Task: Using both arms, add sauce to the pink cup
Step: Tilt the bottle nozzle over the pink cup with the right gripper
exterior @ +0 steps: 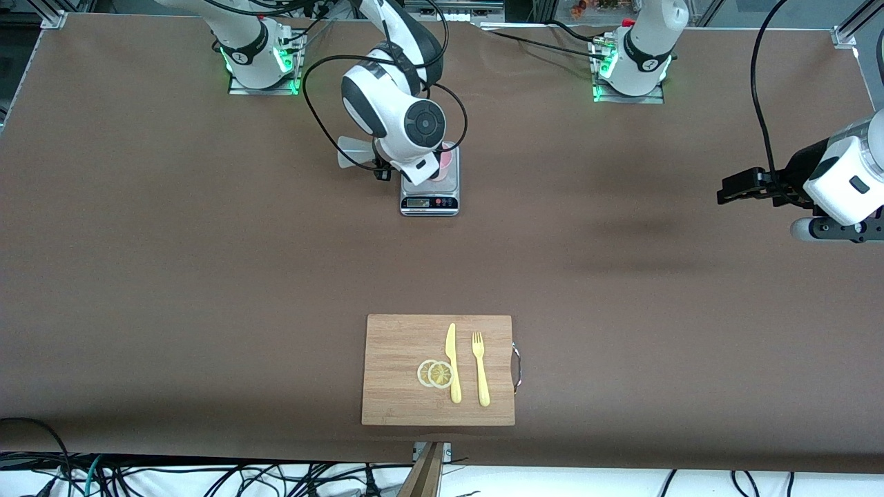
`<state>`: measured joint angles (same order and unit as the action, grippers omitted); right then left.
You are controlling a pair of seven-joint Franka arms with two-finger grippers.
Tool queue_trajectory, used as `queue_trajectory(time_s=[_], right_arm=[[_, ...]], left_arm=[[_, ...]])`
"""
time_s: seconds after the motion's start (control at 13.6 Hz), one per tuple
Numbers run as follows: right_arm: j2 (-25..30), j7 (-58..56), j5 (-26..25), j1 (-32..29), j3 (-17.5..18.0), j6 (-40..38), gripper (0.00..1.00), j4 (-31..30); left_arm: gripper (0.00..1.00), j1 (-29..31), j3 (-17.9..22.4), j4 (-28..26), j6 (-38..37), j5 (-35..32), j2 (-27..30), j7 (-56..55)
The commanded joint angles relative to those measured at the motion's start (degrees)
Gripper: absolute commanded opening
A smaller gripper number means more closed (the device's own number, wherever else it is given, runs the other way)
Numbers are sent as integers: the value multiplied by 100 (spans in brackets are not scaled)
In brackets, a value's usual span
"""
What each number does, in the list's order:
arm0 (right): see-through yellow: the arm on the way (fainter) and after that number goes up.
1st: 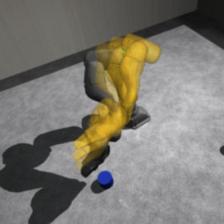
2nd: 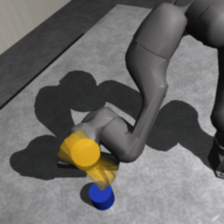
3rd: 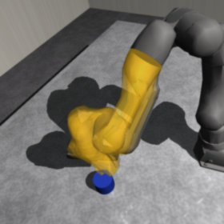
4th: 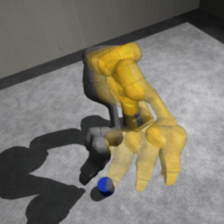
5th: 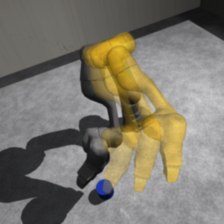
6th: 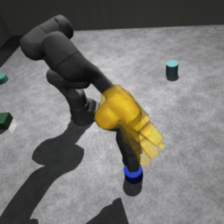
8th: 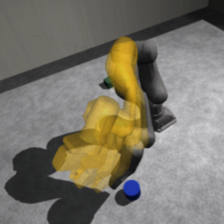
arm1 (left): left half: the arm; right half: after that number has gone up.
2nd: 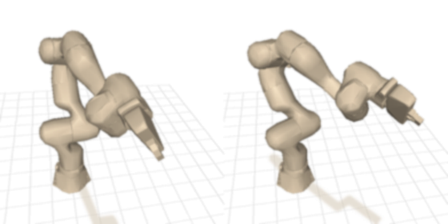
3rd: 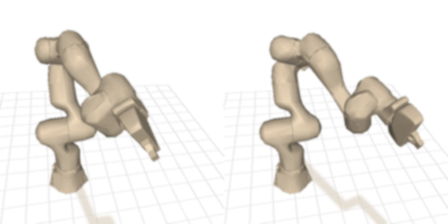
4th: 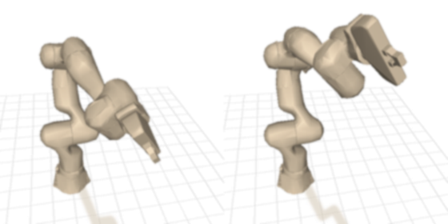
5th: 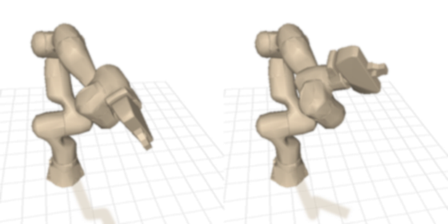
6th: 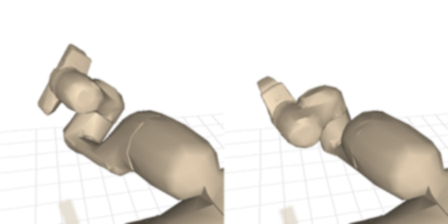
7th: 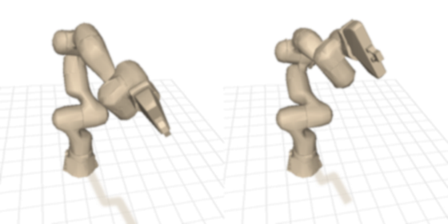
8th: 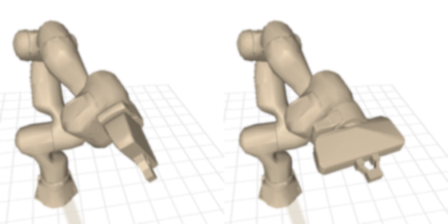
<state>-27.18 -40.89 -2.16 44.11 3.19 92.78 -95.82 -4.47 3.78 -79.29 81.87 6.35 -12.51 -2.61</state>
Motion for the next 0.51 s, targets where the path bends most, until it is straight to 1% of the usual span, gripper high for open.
queue_trajectory(time_s=[0.0, 0.15, 0.29, 0.44], right_arm=[[28, 221, -267, 62, 67, -216, 29, 20], [11, 336, -469, 115, 163, -339, 29, 98], [2, 432, -522, 124, 208, -549, 29, 291], [-50, 450, -698, 203, 269, -726, 29, 450]], left_arm=[[100, 51, -9, 185, -109, -55, -93, 173], [100, 51, -9, 185, -118, -55, -94, 173], [100, 51, -9, 185, -109, -55, -94, 173], [100, 51, -9, 185, -118, -55, -94, 173]])
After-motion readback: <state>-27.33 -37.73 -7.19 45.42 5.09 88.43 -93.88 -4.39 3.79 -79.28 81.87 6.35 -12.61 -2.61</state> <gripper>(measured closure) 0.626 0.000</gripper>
